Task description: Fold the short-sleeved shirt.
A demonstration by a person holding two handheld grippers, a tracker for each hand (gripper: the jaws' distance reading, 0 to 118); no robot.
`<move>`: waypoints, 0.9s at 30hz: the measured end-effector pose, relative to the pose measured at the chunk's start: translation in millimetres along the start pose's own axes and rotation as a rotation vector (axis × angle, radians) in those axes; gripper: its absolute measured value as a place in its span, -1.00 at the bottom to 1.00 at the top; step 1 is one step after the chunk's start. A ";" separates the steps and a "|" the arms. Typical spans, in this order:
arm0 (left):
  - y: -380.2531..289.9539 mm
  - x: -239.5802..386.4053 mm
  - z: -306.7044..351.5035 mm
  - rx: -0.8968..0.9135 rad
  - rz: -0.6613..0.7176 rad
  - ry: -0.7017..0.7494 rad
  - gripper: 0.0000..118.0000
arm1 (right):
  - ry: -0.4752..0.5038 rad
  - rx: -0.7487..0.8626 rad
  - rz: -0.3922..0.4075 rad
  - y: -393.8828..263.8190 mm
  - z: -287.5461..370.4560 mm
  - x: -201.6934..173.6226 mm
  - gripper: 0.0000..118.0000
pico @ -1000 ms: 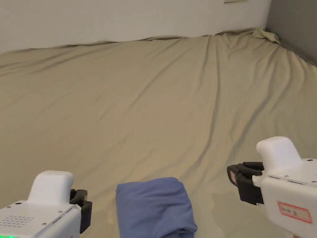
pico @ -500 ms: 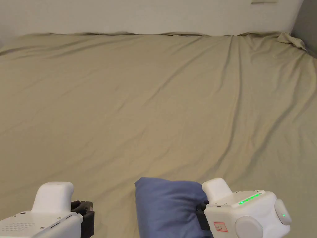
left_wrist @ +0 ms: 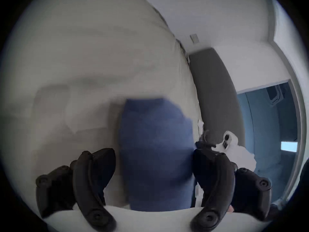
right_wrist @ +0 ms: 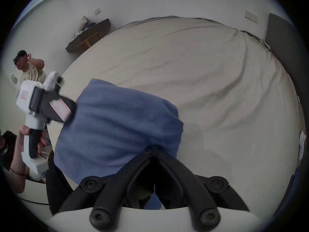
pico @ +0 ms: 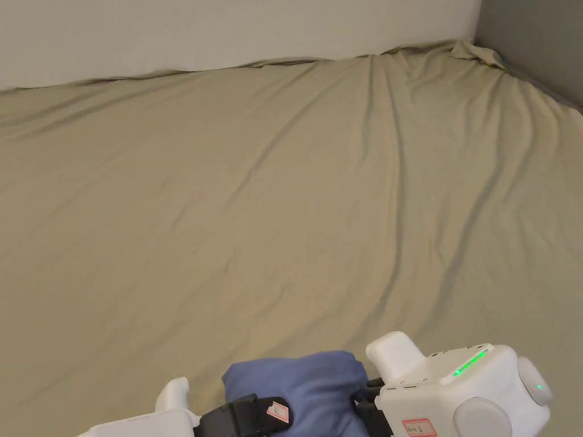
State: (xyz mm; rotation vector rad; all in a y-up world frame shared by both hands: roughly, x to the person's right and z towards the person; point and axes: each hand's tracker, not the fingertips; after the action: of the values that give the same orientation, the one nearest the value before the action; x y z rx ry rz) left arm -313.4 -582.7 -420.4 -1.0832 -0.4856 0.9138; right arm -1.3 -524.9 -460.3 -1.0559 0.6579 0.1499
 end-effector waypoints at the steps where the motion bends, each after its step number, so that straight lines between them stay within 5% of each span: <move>1: -0.4 0.4 -9.5 -0.013 0.003 -0.005 0.73 | -0.006 -0.004 0.004 -0.3 -0.4 -0.2 -0.97; 5: 4.5 0.6 -11.3 0.049 0.013 -0.127 0.65 | -0.002 -0.001 -0.004 -1.5 0.2 1.2 -0.97; 7: 9.4 -9.5 -5.9 0.047 0.002 -0.100 -0.18 | -0.013 0.001 0.003 -2.8 0.7 1.7 -0.97; 15: 21.7 -5.6 23.5 -0.030 -0.079 -0.044 -0.24 | 0.037 0.044 -0.038 -3.0 16.1 -10.4 -0.97; 22: 59.5 -33.9 157.7 0.017 -0.163 0.197 -0.24 | 0.039 0.102 -0.027 7.1 45.2 -32.0 -0.97; 27: 88.0 -76.7 256.7 0.041 -0.102 0.368 -0.24 | 0.016 0.125 -0.015 17.0 50.9 -52.3 -0.97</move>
State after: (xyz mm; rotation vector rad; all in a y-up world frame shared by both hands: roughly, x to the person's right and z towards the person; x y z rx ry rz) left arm -578.5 -493.0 -386.1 -1.1476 -0.2135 0.6143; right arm -28.4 -463.4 -427.1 -0.9420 0.6652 0.0859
